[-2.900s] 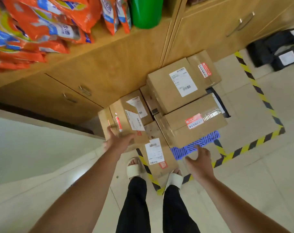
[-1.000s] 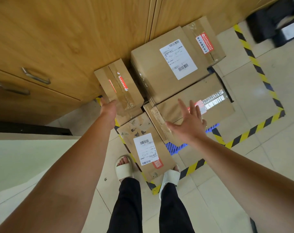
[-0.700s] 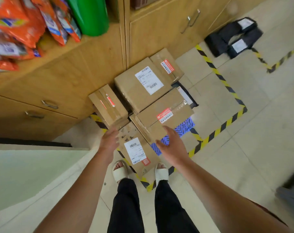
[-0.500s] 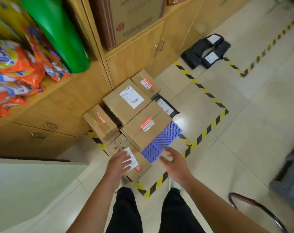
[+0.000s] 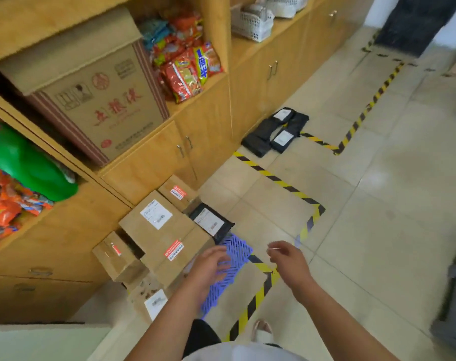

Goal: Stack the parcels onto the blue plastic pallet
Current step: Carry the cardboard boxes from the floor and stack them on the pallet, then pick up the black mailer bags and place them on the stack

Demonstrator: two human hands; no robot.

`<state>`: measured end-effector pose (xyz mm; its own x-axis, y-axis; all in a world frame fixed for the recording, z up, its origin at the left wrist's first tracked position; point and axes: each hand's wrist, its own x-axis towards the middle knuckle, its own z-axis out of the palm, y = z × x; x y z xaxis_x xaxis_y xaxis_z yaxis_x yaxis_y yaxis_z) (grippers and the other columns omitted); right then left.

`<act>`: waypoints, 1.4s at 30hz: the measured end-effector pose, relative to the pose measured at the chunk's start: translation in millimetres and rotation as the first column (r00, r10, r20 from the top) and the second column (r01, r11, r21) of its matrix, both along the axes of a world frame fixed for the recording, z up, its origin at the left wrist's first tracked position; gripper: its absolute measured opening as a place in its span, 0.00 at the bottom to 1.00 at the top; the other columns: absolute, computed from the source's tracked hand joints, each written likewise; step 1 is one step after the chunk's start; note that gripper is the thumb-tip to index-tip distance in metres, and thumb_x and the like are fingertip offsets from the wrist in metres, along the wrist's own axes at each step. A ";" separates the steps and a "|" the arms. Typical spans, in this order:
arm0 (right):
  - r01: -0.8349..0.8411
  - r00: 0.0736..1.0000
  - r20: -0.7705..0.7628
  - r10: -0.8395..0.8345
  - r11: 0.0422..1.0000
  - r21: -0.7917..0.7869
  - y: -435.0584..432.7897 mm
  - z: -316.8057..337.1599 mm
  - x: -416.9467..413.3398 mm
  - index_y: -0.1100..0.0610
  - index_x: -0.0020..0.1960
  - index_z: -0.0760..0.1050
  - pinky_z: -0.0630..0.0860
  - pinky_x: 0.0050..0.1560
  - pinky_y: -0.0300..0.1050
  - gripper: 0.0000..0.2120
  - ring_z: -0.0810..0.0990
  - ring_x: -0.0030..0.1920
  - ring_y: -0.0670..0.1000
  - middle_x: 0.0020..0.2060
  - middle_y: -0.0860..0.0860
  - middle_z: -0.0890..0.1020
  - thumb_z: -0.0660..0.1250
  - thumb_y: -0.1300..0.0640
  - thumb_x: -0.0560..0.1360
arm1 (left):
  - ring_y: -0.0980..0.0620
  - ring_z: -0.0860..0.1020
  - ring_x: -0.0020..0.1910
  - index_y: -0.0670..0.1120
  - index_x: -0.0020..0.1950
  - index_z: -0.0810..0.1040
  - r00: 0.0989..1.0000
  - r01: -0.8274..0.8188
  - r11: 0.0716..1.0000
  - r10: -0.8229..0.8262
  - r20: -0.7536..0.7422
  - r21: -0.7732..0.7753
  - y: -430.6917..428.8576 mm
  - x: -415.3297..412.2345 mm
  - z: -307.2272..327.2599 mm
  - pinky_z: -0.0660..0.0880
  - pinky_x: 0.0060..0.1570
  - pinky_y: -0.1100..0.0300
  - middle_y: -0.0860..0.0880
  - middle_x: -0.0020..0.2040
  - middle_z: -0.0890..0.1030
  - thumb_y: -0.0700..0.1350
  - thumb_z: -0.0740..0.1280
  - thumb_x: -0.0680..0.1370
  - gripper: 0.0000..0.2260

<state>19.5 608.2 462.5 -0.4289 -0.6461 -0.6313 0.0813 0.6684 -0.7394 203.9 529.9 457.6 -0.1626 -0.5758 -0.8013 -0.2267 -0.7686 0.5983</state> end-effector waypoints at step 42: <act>0.165 0.979 0.111 -0.169 0.985 0.038 -469.9 -7.5 -805.5 0.57 0.51 0.81 0.76 0.46 0.48 0.06 0.82 0.48 0.54 0.51 0.56 0.83 0.66 0.60 0.77 | 0.47 0.81 0.54 0.45 0.61 0.77 0.995 -0.017 1.000 0.018 0.094 -0.011 -487.7 -747.9 -21.0 0.77 0.47 0.56 0.43 0.56 0.81 0.41 0.60 0.82 0.10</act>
<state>-786.0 138.2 455.0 -0.4535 -0.5523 -0.6995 0.2762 0.6591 -0.6995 -544.0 42.2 436.6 -0.0767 -0.5859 -0.8067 -0.2693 -0.7669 0.5826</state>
